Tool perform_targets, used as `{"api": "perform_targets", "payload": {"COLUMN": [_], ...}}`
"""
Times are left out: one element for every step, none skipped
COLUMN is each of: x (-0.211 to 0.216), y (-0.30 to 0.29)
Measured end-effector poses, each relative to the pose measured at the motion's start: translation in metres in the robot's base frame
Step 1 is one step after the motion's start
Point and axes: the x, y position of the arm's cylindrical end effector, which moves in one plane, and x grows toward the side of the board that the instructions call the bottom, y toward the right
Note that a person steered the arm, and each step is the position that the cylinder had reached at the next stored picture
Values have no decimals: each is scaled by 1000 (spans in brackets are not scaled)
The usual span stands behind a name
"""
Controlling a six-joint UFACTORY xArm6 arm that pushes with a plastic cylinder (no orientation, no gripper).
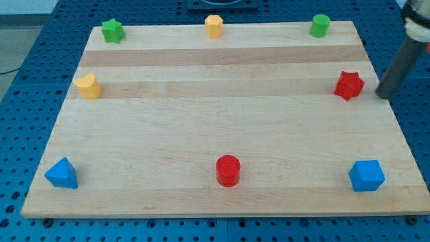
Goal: Place the red star into the center of the board
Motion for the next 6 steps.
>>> {"api": "perform_targets", "payload": {"x": [-2,-29,-54,-83,-97,-88], "y": [-53,-100,-87,-81,-99,-139]}}
